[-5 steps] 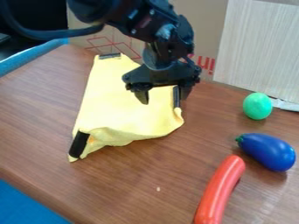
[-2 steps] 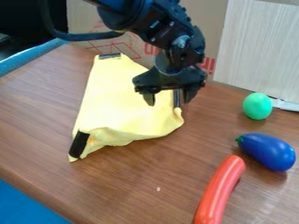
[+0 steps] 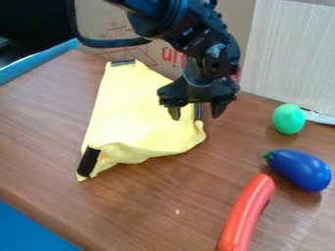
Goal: Unfold the cloth from top right to bottom left
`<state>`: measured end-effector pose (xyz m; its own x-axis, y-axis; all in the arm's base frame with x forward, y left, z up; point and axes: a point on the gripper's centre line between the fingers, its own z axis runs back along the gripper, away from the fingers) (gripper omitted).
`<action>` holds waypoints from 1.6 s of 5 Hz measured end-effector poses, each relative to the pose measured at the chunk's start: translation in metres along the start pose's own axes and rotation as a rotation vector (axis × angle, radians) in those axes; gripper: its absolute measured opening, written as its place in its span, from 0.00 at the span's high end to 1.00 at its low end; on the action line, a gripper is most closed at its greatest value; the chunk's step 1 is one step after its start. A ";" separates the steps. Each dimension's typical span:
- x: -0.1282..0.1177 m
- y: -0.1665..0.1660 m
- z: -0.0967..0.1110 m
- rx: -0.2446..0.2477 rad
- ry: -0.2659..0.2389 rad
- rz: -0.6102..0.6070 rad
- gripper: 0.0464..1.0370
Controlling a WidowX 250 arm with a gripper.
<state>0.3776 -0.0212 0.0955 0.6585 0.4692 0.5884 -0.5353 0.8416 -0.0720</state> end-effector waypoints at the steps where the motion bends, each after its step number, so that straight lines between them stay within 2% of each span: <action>1: 0.004 -0.004 -0.004 0.009 0.002 0.006 0.04; 3: 0.006 -0.009 -0.015 0.026 0.005 0.011 0.07; 5: 0.001 -0.008 -0.027 0.056 0.012 -0.004 0.65; 6: 0.001 -0.008 -0.026 0.058 0.016 -0.008 0.87; 7: -0.005 -0.009 -0.026 0.052 0.058 -0.018 0.97; 8: 0.002 -0.009 -0.013 0.020 0.078 -0.003 0.98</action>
<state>0.3904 -0.0243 0.0863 0.6990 0.4867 0.5239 -0.5433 0.8378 -0.0535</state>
